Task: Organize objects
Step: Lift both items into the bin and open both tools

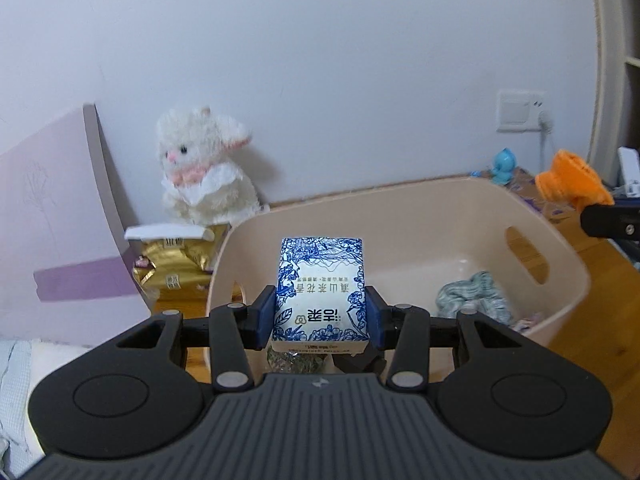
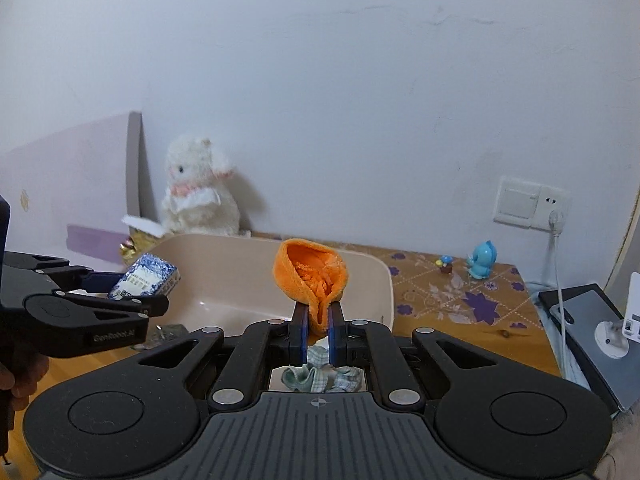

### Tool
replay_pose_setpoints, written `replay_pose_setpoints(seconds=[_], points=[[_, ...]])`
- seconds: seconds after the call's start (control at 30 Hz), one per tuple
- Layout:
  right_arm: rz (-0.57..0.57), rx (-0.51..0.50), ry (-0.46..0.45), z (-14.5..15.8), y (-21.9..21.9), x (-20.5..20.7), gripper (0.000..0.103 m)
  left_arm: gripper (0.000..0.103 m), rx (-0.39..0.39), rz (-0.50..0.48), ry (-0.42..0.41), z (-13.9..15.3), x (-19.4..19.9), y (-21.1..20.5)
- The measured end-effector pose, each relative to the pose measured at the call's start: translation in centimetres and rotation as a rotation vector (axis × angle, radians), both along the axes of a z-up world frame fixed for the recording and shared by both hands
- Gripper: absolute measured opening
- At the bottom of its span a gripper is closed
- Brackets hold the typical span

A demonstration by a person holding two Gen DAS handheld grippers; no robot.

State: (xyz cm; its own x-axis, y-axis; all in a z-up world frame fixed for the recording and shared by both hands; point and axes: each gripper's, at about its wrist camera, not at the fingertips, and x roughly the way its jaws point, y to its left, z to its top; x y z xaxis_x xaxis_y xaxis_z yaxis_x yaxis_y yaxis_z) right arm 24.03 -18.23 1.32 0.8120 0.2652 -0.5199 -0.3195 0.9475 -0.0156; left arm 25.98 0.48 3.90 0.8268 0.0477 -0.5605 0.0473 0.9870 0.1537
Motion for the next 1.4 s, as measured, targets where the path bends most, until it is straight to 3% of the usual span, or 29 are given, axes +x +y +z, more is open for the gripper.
replay_pose_setpoints(seconds=[0.3,0.4,0.43,0.53,0.57,0.6,0.63,0.67,0.8,0.87,0.93,1.17,1.4], points=[[0.018,-0.076,0.14,-4.9,2.0,4.0,0.009,0.047,-0.014,0.037,0.133,-3.8,4.6,0.2],[0.005,-0.079,0.152,-5.6,1.8,4.1,0.015,0.048,-0.002,0.037,0.163,-4.8,5.2,0.2],[-0.003,-0.076,0.153,-5.6,1.7,4.1,0.026,0.048,-0.003,0.035,0.172,-5.0,5.2,0.3],[-0.012,-0.068,0.124,-4.8,1.2,3.4,0.042,0.049,-0.033,0.031,0.186,-5.0,5.1,0.6],[-0.015,-0.064,0.112,-4.4,0.9,3.0,0.052,0.05,-0.047,0.026,0.187,-4.8,5.0,0.8],[-0.02,-0.055,0.098,-3.9,0.6,2.6,0.058,0.054,-0.054,0.025,0.184,-4.5,4.8,0.8],[-0.021,-0.044,0.086,-3.4,0.4,2.3,0.067,0.068,-0.056,0.03,0.175,-4.2,4.5,0.8],[-0.022,-0.033,0.077,-2.9,0.1,1.8,0.07,0.076,-0.054,0.037,0.154,-3.6,4.2,0.7],[-0.033,-0.004,0.037,-0.9,-1.0,-0.2,0.081,0.079,-0.047,0.043,0.111,-1.8,2.5,0.4],[-0.041,0.007,0.019,0.1,-1.6,-1.4,0.093,0.081,-0.051,0.044,0.091,-0.8,1.3,0.3],[-0.049,0.019,-0.003,1.2,-2.1,-2.7,0.099,0.082,-0.052,0.045,0.068,0.0,0.0,0.2],[-0.077,0.018,-0.033,3.5,-4.3,-7.4,0.103,0.089,-0.035,0.038,0.014,2.4,-4.8,-0.4],[-0.105,0.004,-0.002,3.0,-6.5,-10.9,0.103,0.089,-0.019,0.028,0.01,2.3,-8.9,-0.9]])
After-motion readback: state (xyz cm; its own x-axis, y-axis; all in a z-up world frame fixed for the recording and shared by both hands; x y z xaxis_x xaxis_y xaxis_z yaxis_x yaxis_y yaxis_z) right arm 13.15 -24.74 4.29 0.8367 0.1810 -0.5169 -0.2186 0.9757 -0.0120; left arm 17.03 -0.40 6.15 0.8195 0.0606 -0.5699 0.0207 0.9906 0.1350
